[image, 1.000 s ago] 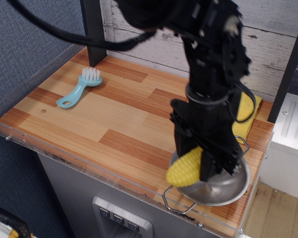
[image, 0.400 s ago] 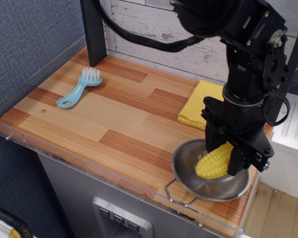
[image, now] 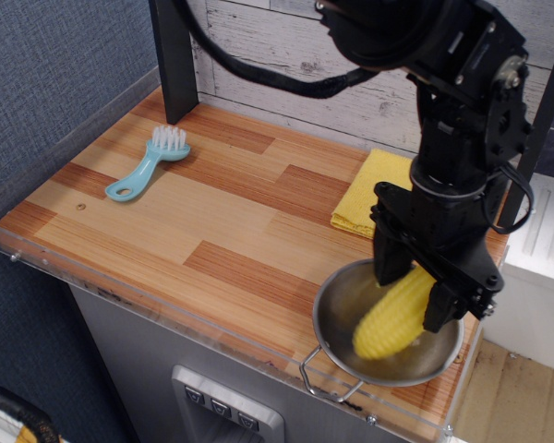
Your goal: Put the corn inside the pan
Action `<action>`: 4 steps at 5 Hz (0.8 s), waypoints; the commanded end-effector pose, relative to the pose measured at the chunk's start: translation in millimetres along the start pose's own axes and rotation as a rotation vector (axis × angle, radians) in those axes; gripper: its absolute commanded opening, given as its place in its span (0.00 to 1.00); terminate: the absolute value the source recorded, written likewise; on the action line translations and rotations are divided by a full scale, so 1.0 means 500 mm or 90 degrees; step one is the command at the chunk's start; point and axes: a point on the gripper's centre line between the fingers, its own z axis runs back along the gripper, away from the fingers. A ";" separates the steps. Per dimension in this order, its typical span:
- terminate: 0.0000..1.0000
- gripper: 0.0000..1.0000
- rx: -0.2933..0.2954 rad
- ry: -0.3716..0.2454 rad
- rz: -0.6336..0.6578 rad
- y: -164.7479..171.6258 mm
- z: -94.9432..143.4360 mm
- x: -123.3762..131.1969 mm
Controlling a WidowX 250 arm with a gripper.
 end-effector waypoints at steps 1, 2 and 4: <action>0.00 1.00 0.002 -0.068 -0.002 0.035 0.102 -0.014; 0.00 1.00 0.043 -0.100 0.032 0.079 0.206 -0.059; 0.00 1.00 0.052 -0.006 0.142 0.137 0.257 -0.116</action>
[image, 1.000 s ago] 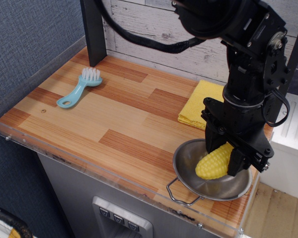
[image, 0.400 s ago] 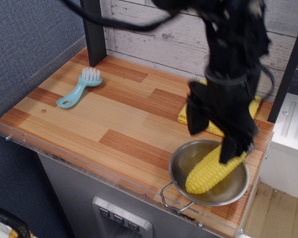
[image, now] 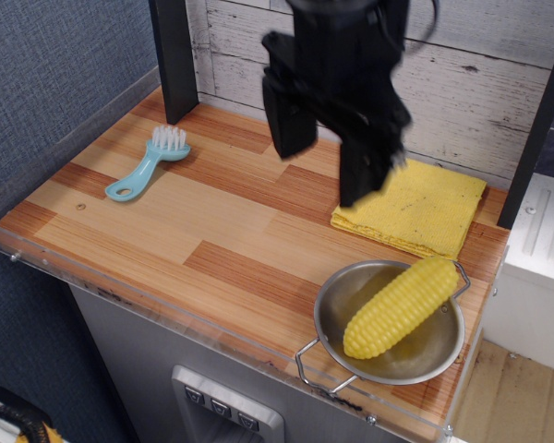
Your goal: Put the corn inside the pan
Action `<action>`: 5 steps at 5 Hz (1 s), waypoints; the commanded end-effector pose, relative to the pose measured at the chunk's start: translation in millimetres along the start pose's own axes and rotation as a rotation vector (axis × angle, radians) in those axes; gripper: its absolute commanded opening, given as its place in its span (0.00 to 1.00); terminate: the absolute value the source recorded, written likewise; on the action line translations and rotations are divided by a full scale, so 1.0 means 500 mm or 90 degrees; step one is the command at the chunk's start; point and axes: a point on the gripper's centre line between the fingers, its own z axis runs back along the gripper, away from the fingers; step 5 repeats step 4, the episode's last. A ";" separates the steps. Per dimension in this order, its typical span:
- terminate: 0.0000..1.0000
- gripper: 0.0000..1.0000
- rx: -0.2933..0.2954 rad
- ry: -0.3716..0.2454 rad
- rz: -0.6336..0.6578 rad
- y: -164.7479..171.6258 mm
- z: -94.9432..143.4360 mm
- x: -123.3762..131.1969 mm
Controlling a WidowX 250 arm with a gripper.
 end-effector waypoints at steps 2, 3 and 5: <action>0.00 1.00 -0.017 0.063 0.115 0.040 0.026 -0.033; 0.00 1.00 -0.017 0.063 0.115 0.040 0.026 -0.033; 1.00 1.00 -0.017 0.063 0.115 0.040 0.026 -0.033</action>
